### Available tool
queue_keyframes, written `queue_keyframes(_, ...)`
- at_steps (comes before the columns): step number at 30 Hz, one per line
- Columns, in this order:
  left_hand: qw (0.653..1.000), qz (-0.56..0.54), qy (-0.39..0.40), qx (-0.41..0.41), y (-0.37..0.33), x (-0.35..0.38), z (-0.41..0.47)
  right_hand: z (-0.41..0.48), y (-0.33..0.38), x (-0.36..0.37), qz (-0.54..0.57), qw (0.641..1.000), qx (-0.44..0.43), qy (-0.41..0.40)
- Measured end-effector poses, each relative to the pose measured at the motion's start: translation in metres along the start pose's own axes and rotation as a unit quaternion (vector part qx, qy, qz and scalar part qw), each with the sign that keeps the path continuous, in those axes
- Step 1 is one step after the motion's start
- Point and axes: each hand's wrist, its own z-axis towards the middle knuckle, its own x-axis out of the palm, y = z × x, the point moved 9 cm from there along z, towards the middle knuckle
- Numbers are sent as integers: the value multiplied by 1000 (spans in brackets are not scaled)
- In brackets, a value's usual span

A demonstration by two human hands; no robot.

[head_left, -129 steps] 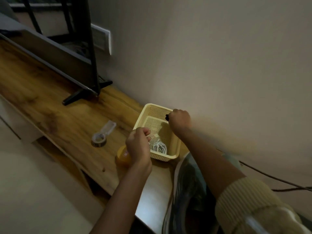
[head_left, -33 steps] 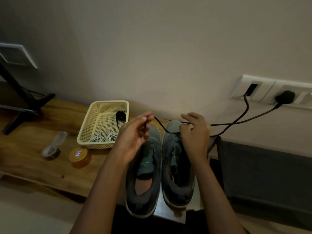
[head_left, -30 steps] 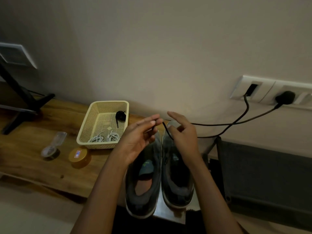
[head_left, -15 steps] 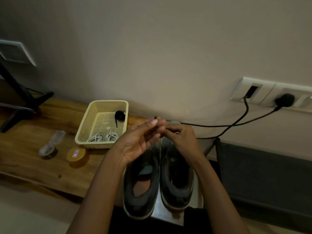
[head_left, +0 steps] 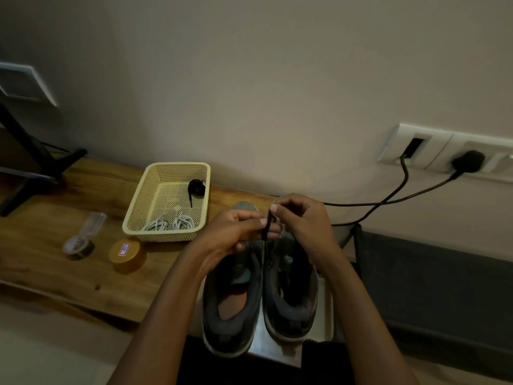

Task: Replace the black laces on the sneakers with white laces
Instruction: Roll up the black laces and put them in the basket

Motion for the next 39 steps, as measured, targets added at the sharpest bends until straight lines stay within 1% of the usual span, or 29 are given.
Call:
queue_keyframes(2, 996, -67, 49, -35, 2, 7, -4, 0, -2, -2, -9, 1000, -1, -6)
queue_keyframes(4, 990, -112, 79, -43, -1, 12, -8, 0, -5, -1, -5, 1000, 14, 3)
queue_keyframes(5, 986, -139, 81, -37, -3, 13, -8, 0, -7, 0, -9, 1000, 23, 10)
queue_keyframes(7, 973, -226, 50, -4, -9, 7, -3, -1, -9, 4, -43, 998, 34, 32)
queue_keyframes(8, 964, -265, 19, 21, -12, 0, 0, -3, -10, 6, -56, 997, 39, 48)
queue_keyframes(9, 960, -276, -20, 48, -13, -9, 3, -4, -11, 10, -56, 995, 45, 66)
queue_keyframes(11, 965, -226, -95, 93, -12, -22, 6, -8, -12, 18, -37, 991, 63, 114)
queue_keyframes(14, 973, -79, -168, 135, -12, -27, 1, -14, -11, 28, -50, 982, 66, 169)
queue_keyframes(16, 965, 20, -205, 163, -17, -30, -1, -15, -7, 27, -39, 983, 57, 168)
queue_keyframes(18, 957, 91, -209, 180, -22, -31, 0, -11, -1, 19, -19, 990, 33, 134)
queue_keyframes(20, 961, 138, -179, 160, -22, -25, 2, -8, 5, 12, -5, 995, 11, 96)
queue_keyframes(21, 969, 144, -143, 142, -18, -18, 3, -7, 5, 10, 10, 996, 11, 84)
queue_keyframes(24, 990, 126, -1, 65, -3, 9, 5, -6, -2, 4, 64, 995, 42, 57)
queue_keyframes(26, 996, 63, 62, 32, 3, 17, 4, -4, -7, -3, 73, 995, 57, 31)
queue_keyframes(29, 993, -60, 97, 17, -2, 22, 0, -2, -20, 1, 129, 986, 100, 33)
queue_keyframes(30, 989, -106, 97, 22, -5, 24, -1, -2, -24, 3, 127, 985, 113, 33)
queue_keyframes(32, 975, -211, 61, 39, -12, 18, -1, -1, -30, 7, 76, 988, 131, 34)
queue_keyframes(34, 963, -261, -13, 69, -13, 2, 5, -4, -30, 13, 42, 988, 134, 69)
queue_keyframes(37, 956, -250, -108, 104, -10, -17, 5, -12, -21, 25, 35, 982, 121, 142)
queue_keyframes(39, 959, -195, -164, 125, -10, -27, 1, -16, -15, 30, 26, 980, 108, 165)
